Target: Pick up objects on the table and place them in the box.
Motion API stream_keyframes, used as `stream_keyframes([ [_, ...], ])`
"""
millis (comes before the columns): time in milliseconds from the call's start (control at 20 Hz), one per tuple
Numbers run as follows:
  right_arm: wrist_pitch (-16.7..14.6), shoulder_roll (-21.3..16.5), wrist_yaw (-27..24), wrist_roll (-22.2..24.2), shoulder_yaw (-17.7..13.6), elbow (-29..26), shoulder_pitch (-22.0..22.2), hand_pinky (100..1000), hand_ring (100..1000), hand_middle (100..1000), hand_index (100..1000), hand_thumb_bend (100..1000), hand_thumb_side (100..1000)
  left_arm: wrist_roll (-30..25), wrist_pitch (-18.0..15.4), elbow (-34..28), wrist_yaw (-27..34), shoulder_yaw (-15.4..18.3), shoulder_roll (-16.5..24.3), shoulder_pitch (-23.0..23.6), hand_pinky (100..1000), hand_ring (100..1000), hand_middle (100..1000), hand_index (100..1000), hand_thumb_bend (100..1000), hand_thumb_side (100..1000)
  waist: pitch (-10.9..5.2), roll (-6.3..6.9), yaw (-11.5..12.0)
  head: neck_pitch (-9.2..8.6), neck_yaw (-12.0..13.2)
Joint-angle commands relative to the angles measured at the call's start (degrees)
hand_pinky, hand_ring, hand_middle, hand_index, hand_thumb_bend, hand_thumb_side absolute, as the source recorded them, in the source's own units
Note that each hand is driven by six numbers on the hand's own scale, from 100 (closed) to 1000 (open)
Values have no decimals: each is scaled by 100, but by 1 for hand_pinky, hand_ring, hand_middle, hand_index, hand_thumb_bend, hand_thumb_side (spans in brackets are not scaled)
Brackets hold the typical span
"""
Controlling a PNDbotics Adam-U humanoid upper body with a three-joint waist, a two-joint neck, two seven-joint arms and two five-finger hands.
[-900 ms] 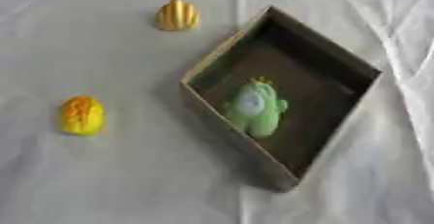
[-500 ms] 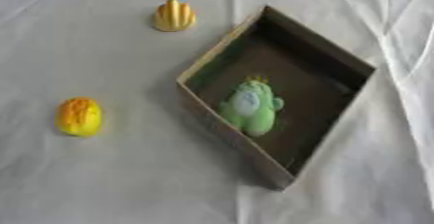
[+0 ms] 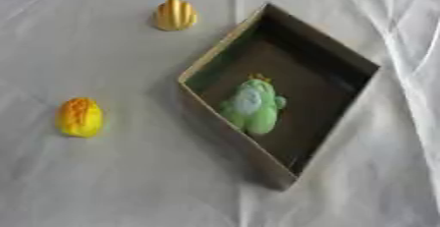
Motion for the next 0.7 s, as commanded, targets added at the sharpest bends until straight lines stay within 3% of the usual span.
stream_keyframes([
  [50,-9,-209,27,18,-14,-110,-27,866,996,660,834,100,546,-586,73,-89,-58,-98,496,-45,912,905,886,903,274,100,-132,27,-1,17,9],
  [400,13,-226,8,63,26,-110,-29,866,995,659,834,100,545,-1550,271,-87,-149,-484,917,-388,925,922,902,890,461,113,-162,48,0,18,-4],
  [700,36,-222,-17,129,73,-110,-51,866,998,658,834,100,545,-2325,403,222,-152,-929,1108,-904,912,907,871,904,483,204,-163,74,-47,59,58],
])
